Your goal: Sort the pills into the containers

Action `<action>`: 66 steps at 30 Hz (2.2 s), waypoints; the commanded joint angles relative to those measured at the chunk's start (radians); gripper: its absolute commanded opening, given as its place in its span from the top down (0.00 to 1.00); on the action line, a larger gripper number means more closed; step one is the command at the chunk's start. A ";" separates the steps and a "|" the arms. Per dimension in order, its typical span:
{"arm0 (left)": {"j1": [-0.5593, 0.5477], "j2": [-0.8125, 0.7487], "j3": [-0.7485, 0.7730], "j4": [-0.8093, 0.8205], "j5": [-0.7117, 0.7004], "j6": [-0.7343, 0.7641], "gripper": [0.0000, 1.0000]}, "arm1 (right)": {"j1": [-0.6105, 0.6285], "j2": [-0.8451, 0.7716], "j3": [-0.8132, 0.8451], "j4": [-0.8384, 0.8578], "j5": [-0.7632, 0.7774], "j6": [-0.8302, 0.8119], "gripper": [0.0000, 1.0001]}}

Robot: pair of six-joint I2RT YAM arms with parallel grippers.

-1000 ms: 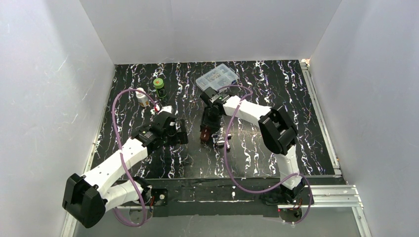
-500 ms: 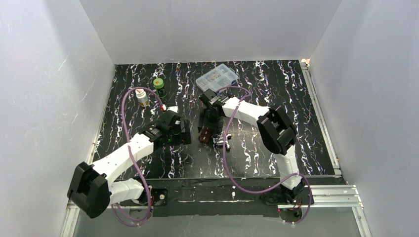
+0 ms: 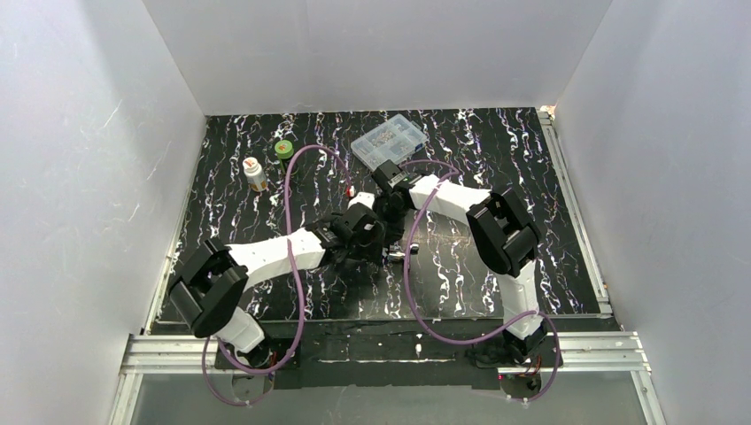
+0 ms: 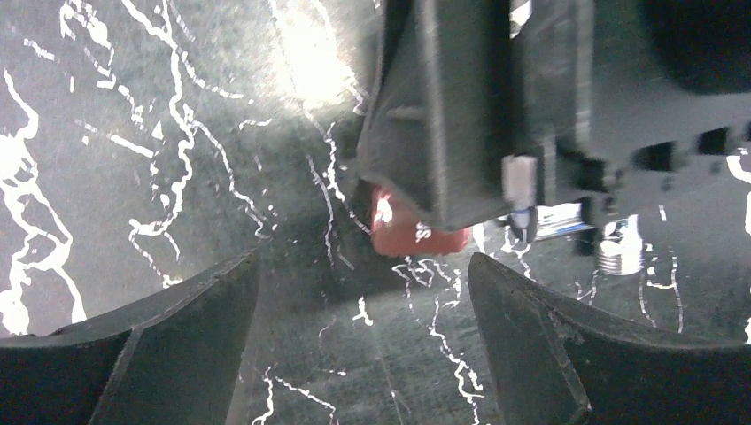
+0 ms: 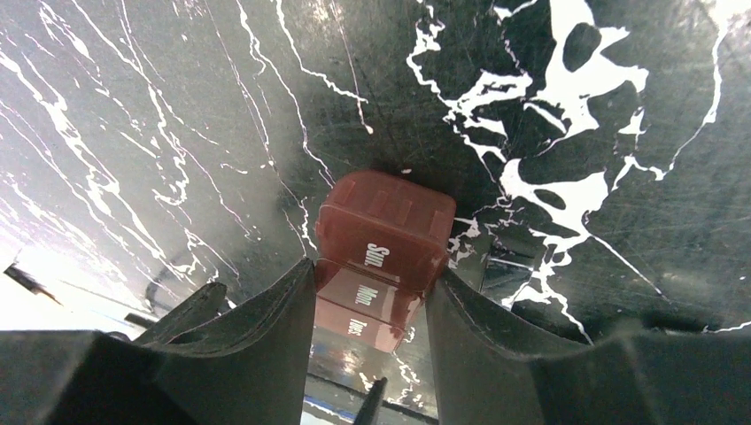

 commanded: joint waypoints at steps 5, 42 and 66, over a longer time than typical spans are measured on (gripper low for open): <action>-0.021 -0.077 -0.024 0.120 0.019 0.106 0.16 | 0.003 -0.064 0.046 -0.051 -0.042 0.020 0.77; 0.569 -0.496 -0.279 0.763 1.255 -0.618 0.12 | -0.087 -0.543 -0.296 0.805 -0.595 0.027 0.78; 0.572 -0.351 -0.331 1.233 1.272 -0.953 0.46 | -0.059 -0.532 -0.326 1.008 -0.601 0.112 0.77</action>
